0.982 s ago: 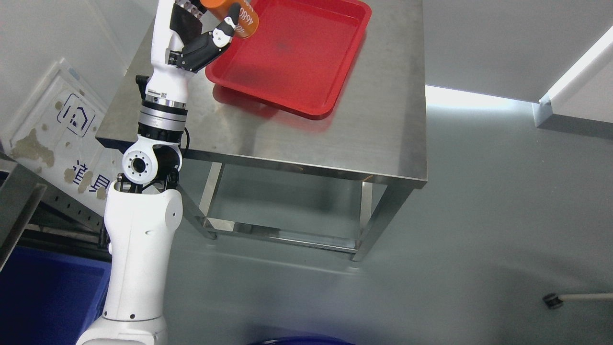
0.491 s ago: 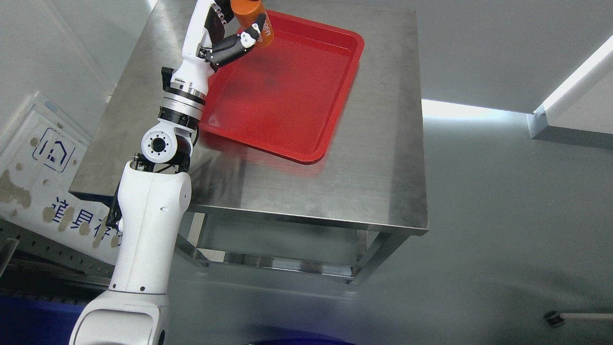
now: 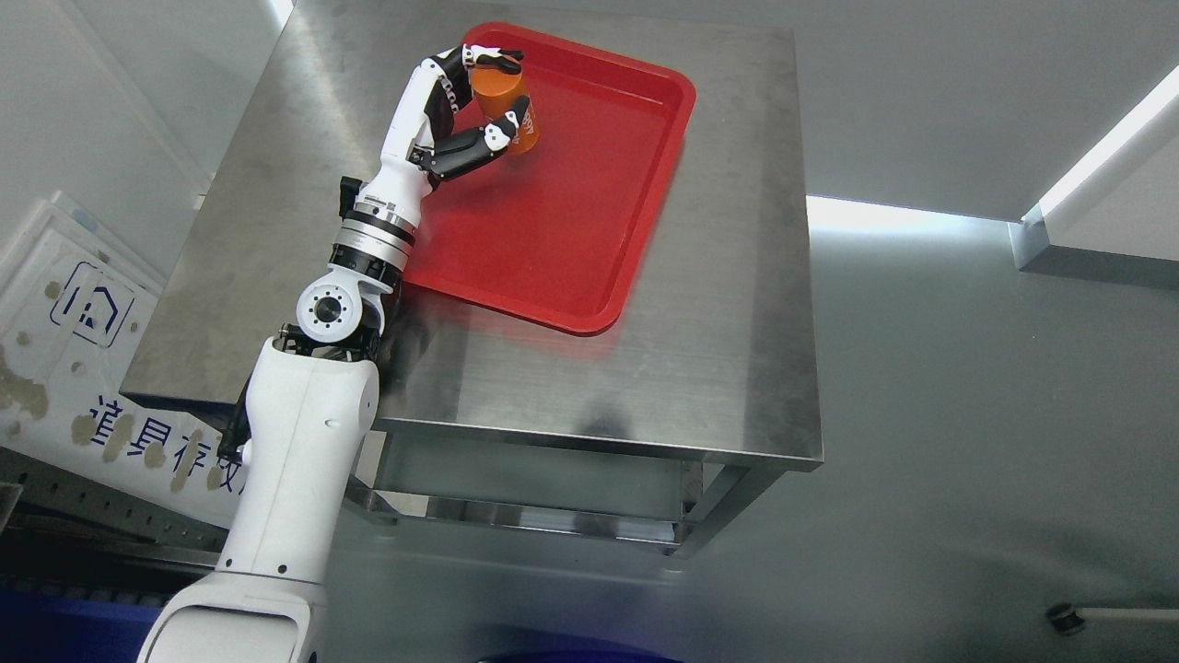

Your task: Grab orange capacitor from left shelf to right desk

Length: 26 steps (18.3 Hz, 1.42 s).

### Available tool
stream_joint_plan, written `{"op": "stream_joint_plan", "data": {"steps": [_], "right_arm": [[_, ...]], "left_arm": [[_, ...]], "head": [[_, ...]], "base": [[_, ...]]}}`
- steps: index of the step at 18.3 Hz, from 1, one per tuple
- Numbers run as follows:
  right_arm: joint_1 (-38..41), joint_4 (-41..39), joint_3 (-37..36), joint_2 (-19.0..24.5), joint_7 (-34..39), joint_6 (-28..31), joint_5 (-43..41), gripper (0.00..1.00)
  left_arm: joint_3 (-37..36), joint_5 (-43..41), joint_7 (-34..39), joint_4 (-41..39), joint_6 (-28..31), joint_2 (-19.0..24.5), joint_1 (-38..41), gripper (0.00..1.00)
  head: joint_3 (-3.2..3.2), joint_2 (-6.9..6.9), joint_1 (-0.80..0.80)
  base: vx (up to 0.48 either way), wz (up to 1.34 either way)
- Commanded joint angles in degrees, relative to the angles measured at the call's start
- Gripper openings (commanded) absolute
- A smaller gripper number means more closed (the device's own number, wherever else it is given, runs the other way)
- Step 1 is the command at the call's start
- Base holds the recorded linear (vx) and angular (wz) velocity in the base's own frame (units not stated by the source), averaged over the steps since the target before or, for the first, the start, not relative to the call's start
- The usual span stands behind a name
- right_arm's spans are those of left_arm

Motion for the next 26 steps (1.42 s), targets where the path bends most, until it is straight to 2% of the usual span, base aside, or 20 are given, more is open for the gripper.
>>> {"op": "stream_joint_plan", "data": {"steps": [1, 2, 7, 10, 13, 14, 15, 18, 20, 23, 26], "right_arm": [[1.93, -1.32, -0.62, -1.0, 0.18, -0.01, 0.0, 1.0], [1.93, -1.32, -0.62, -1.0, 0.18, -0.01, 0.0, 1.0], [1.93, -1.32, -0.62, -1.0, 0.18, -0.01, 0.0, 1.0], [1.93, -1.32, -0.62, -1.0, 0.18, -0.01, 0.0, 1.0], [1.93, -1.32, -0.62, -1.0, 0.26, -0.01, 0.0, 1.0], [1.93, -1.32, -0.7, -1.0, 0.18, -0.01, 0.0, 1.0], [1.93, -1.32, -0.62, -1.0, 0.18, -0.01, 0.0, 1.0], [1.93, -1.32, -0.62, -1.0, 0.18, -0.01, 0.0, 1.0], [1.93, -1.32, -0.62, -1.0, 0.26, -0.01, 0.0, 1.0], [1.93, -1.32, -0.7, -1.0, 0.18, -0.01, 0.0, 1.0], [1.93, -1.32, -0.7, -1.0, 0.18, -0.01, 0.0, 1.0]], "left_arm": [[-2.44, -0.22, -0.3, 1.3, -1.14, 1.0, -0.56, 0.71], [-2.88, -0.22, -0.3, 0.24, -1.06, 1.0, -1.44, 0.81], [-1.93, -0.04, 0.14, -3.19, -2.19, 1.0, -2.86, 0.99], [7.19, 0.66, -0.12, -6.88, -6.32, 1.0, -3.12, 0.99], [13.43, 0.66, 0.23, -10.4, -6.6, 1.0, -4.17, 0.99], [15.98, 0.66, 0.32, -11.28, -5.46, 1.0, -4.44, 0.99], [18.88, 0.75, 0.32, -13.38, -1.8, 1.0, -4.35, 0.99], [29.16, 1.19, 0.06, -20.32, 14.71, 1.0, -4.44, 0.99], [33.75, 1.19, -0.21, -23.41, 20.54, 1.0, -4.01, 0.99], [35.7, 1.28, -0.47, -24.12, 21.36, 1.0, -0.42, 0.99], [35.35, 1.28, -0.03, -25.78, 18.99, 1.0, 2.32, 1.0]], "head": [[0.0, 0.0, 0.0], [0.0, 0.0, 0.0], [0.0, 0.0, 0.0], [0.0, 0.0, 0.0], [0.0, 0.0, 0.0], [0.0, 0.0, 0.0], [0.0, 0.0, 0.0], [0.0, 0.0, 0.0], [0.0, 0.0, 0.0], [0.0, 0.0, 0.0], [0.0, 0.0, 0.0]], "base": [[-0.007, 0.01], [-0.007, 0.01], [-0.007, 0.01], [0.0, 0.0], [-0.003, -0.01], [0.0, 0.0], [0.0, 0.0], [0.0, 0.0], [0.0, 0.0], [0.0, 0.0], [0.0, 0.0]]}}
